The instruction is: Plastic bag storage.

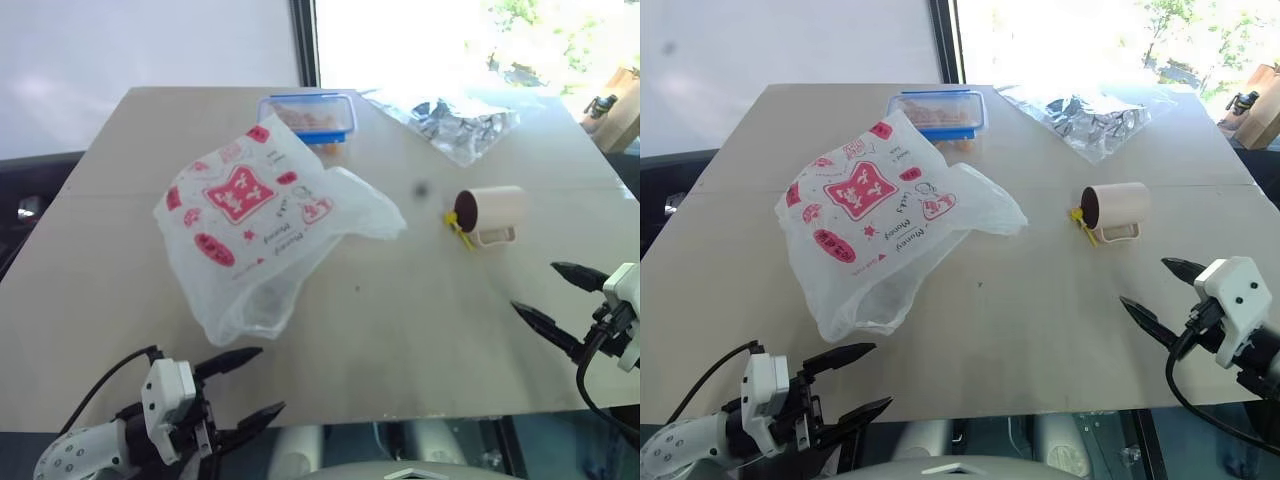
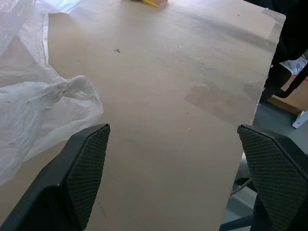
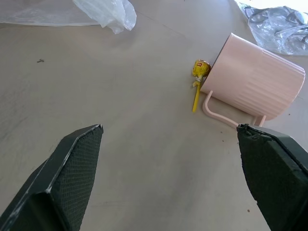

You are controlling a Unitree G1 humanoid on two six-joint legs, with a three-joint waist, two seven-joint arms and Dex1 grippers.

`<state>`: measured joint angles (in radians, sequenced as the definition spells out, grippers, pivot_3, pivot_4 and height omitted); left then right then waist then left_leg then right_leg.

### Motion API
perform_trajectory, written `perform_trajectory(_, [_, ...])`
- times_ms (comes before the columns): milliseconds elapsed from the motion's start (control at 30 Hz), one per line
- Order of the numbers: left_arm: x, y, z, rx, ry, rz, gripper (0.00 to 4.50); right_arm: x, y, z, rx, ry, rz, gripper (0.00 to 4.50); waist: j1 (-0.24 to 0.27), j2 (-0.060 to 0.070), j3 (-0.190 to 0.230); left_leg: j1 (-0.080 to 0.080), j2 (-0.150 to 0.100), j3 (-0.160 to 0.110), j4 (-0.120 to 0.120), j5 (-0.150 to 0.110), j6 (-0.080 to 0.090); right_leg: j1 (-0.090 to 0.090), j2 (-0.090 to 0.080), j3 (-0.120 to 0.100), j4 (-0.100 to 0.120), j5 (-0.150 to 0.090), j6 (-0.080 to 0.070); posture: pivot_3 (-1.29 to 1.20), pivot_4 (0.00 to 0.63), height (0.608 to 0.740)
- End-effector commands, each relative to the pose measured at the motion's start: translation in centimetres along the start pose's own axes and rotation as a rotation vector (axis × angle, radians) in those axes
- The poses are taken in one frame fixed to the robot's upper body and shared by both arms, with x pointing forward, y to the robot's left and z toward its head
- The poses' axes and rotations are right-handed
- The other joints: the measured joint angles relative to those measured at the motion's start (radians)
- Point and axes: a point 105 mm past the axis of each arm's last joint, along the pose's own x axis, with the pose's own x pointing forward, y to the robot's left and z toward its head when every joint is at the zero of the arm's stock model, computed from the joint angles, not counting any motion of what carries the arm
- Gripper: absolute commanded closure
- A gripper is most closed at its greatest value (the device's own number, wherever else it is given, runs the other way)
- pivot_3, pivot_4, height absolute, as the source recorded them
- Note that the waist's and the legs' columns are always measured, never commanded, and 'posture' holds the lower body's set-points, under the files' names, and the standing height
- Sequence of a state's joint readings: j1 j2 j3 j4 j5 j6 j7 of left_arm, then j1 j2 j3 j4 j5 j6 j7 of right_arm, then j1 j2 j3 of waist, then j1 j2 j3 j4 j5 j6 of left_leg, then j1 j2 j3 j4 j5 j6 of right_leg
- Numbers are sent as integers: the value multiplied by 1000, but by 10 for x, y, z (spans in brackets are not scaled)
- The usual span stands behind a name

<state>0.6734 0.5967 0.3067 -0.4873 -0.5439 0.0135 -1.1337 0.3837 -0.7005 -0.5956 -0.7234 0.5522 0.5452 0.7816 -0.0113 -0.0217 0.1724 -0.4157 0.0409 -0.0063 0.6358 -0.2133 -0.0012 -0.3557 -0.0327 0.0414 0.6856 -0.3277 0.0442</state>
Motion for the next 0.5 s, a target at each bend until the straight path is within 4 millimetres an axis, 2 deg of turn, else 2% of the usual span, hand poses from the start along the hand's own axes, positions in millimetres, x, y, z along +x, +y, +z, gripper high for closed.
perform_trajectory(33, [1,3,7,48,-34,-34,68,3,3,13,-29,-30,11,0,0,0,0,0,0,0,0,0,0,0,0,0,0,0,0,0,150,740])
perform_trajectory(133, [8,1,14,92,-56,-108,68,4,3,18,-32,-38,11,0,1,0,0,0,0,0,0,0,0,0,0,-1,0,-1,-1,0,150,740])
perform_trajectory(367, [23,10,37,113,-127,-101,68,4,11,23,-7,-69,41,0,0,0,0,-1,0,0,0,-1,1,0,0,0,-2,1,1,0,150,740])
perform_trajectory(467, [32,23,61,126,-203,-67,68,6,24,33,5,-128,115,0,1,1,0,0,0,0,-1,-1,1,1,1,0,-2,1,1,0,150,740])
perform_trajectory(500, [37,30,77,125,-250,-46,68,7,28,36,6,-141,141,0,3,0,0,0,0,-1,-1,-1,1,1,1,-1,-2,1,1,0,150,740])
